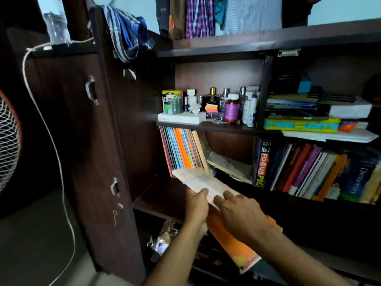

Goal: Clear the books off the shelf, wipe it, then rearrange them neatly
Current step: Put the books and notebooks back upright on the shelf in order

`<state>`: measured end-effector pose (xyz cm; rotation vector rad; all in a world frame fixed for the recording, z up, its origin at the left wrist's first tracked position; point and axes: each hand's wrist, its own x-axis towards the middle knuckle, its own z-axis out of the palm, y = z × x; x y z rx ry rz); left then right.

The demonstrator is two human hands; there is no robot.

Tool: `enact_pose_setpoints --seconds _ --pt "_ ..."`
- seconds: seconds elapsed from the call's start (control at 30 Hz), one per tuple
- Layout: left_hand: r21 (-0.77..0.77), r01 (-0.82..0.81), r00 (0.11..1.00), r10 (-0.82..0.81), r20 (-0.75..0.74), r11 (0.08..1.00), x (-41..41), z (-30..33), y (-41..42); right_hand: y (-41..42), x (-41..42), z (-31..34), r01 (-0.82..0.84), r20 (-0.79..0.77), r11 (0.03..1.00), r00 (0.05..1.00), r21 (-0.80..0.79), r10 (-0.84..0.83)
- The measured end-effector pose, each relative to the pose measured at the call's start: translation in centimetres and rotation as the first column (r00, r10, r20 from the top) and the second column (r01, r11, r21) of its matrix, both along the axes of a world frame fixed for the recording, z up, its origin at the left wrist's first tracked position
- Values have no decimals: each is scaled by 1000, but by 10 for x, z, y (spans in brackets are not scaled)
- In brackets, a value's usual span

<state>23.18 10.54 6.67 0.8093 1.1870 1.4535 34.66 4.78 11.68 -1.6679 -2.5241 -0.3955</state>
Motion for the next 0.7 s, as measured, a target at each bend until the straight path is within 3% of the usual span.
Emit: enact_pose_setpoints --seconds 0.13,0.2,0.3,0.37,0.47,0.53,0.6,0.7 --pt "328 -213 940 285 -188 920 -35 25 19 38 10 1 5 -283 985 958 -171 -54" --pt "401 -252 872 386 -301 881 -58 24 34 58 15 -4 -12 -394 974 916 -224 -79" --pt "322 -250 728 396 -559 913 -81 1 60 90 15 -19 -45 -512 960 852 -278 -108" --pt "241 -203 694 313 -648 949 -87 -23 74 110 13 -31 -73 -559 946 820 -316 -124" --pt "210 -232 744 312 -590 950 -91 -44 96 154 4 -45 -88 -620 936 769 -340 -153" --pt "207 -314 823 374 -427 927 -91 -45 103 185 -2 -53 -67 -700 960 698 -274 -151" --pt "212 -350 847 405 -344 912 -91 -46 106 213 -11 -62 -53 -777 983 620 -178 -107" --pt "224 -310 831 378 -408 924 -93 -48 113 251 -25 -69 -23 -846 990 521 -142 -109"
